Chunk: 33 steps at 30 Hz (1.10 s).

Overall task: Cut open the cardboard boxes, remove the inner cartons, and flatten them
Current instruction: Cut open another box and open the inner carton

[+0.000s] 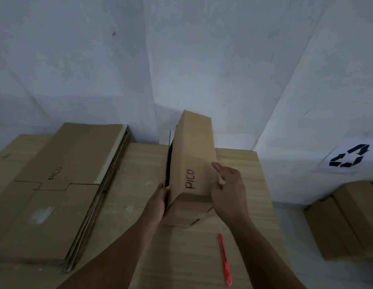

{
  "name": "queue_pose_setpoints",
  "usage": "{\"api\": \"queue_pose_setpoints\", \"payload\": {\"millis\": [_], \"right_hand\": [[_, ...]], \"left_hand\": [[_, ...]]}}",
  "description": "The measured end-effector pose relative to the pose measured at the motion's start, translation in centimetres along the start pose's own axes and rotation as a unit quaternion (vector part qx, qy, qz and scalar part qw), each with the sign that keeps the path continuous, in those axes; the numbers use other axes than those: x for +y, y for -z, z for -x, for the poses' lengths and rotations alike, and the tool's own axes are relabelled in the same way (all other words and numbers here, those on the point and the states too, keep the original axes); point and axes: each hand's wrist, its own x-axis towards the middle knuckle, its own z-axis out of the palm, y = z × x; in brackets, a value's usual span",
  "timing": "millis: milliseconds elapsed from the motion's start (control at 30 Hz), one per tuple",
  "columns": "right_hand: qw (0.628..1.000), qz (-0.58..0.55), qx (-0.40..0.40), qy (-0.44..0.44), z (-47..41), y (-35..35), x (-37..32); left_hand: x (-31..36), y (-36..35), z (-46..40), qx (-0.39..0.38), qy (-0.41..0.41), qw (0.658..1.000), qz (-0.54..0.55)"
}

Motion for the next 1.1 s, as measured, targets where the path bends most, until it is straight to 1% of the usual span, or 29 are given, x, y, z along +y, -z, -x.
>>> {"api": "queue_pose_setpoints", "payload": {"millis": [67, 233, 333, 367, 400, 433, 467, 500, 533, 567, 600, 667, 700, 767, 800, 867, 900, 933, 1000, 1033, 1100], "right_hand": [[0.998, -0.064, -0.014, -0.025, 0.1, -1.1, -0.6], [0.969, -0.189, -0.097, -0.123, -0.4, -3.9, -2.7], [0.966, -0.206, -0.088, -0.126, -0.8, -4.5, -2.8], [0.965, -0.213, -0.082, -0.127, -0.7, -4.5, -2.7], [0.963, -0.223, -0.079, -0.131, -0.5, -4.5, -2.6], [0.958, -0.24, -0.075, -0.14, -0.3, -4.5, -2.4], [0.951, -0.259, -0.073, -0.15, -0.2, -4.6, -2.0], [0.944, -0.281, -0.07, -0.158, 0.1, -4.8, -1.7], [0.936, -0.305, -0.067, -0.161, 0.3, -4.9, -1.5], [0.928, -0.332, -0.063, -0.158, 0.6, -5.1, -1.3], [0.921, -0.355, -0.059, -0.152, 0.9, -5.3, -1.4], [0.913, -0.377, -0.055, -0.144, 1.6, -5.6, -1.4], [0.911, -0.382, -0.051, -0.151, 1.9, -5.8, -1.3], [0.909, -0.372, -0.036, -0.183, 2.3, -6.6, -0.5], [0.916, -0.346, -0.033, -0.2, 2.5, -7.1, 0.2], [0.933, -0.277, -0.052, -0.223, 2.9, -8.3, 1.7], [0.939, -0.249, -0.072, -0.226, 3.3, -9.0, 2.2], [0.939, -0.233, -0.095, -0.233, 3.7, -9.7, 2.6], [0.93, -0.236, -0.128, -0.251, 4.5, -11.1, 3.1], [0.927, -0.239, -0.135, -0.254, 4.8, -11.5, 3.3], [0.924, -0.252, -0.125, -0.259, 5.1, -12.4, 3.8]], "left_hand": [[0.9, 0.4, 1.1, 0.012, -0.008, 1.0, 0.024], [1.6, 3.9, 1.1, 0.067, -0.046, 0.997, -0.008], [2.1, 6.1, 1.2, 0.074, -0.028, 0.996, -0.049], [2.5, 6.4, 1.4, 0.085, -0.043, 0.992, -0.078], [3.1, 6.5, 1.8, 0.109, -0.077, 0.984, -0.119], [3.9, 6.4, 2.6, 0.139, -0.134, 0.968, -0.159], [4.8, 6.1, 3.5, 0.167, -0.213, 0.946, -0.176], [5.7, 5.5, 4.4, 0.18, -0.295, 0.92, -0.186], [6.6, 4.7, 5.4, 0.178, -0.363, 0.891, -0.206], [7.1, 3.9, 6.0, 0.168, -0.408, 0.863, -0.247], [7.4, 2.9, 6.6, 0.147, -0.438, 0.83, -0.312], [7.5, 0.9, 7.4, 0.117, -0.458, 0.755, -0.455], [7.2, 0.2, 7.6, 0.108, -0.44, 0.732, -0.51], [6.4, -0.4, 7.6, 0.117, -0.366, 0.715, -0.584], [6.0, -0.4, 7.5, 0.135, -0.344, 0.708, -0.602], [5.8, 0.4, 7.3, 0.184, -0.325, 0.705, -0.603], [6.0, 1.0, 7.1, 0.201, -0.317, 0.713, -0.592], [6.4, 1.8, 6.8, 0.208, -0.306, 0.728, -0.577], [6.9, 3.5, 6.3, 0.207, -0.3, 0.769, -0.525], [7.1, 4.3, 6.2, 0.205, -0.31, 0.792, -0.484], [7.2, 5.6, 6.1, 0.197, -0.332, 0.84, -0.381]]}}
